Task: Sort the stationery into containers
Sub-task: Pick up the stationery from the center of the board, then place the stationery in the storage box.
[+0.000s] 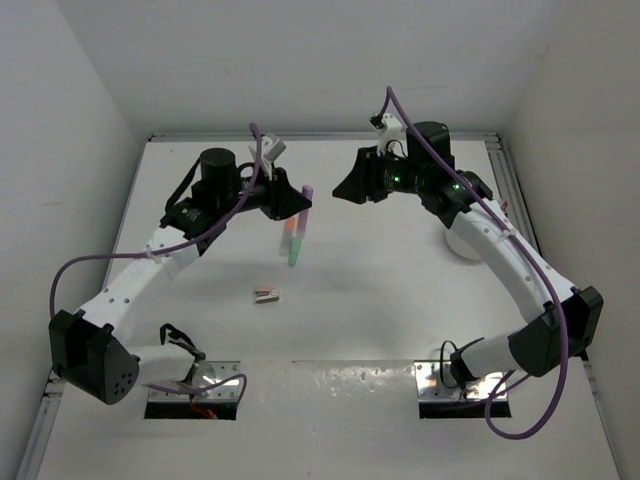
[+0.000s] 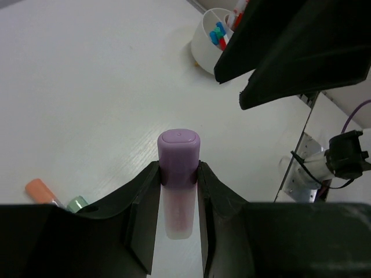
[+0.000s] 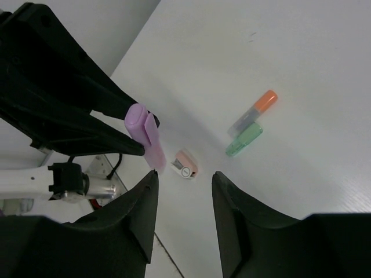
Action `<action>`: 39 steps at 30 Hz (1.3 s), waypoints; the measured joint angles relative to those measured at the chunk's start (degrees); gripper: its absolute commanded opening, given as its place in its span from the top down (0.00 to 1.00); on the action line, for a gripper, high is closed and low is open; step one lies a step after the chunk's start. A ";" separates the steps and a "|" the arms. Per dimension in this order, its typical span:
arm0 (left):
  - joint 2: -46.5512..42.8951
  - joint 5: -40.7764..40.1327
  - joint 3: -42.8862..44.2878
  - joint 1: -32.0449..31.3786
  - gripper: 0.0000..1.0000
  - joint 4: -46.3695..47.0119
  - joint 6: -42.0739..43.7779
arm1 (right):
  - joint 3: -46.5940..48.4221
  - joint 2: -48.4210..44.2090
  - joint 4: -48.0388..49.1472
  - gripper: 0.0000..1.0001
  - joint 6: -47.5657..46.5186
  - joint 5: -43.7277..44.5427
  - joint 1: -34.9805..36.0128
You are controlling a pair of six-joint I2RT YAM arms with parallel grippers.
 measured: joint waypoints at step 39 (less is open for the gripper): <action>-0.11 -6.67 0.11 -8.22 1.00 -2.05 14.71 | 0.07 3.04 1.11 0.71 6.80 0.20 5.55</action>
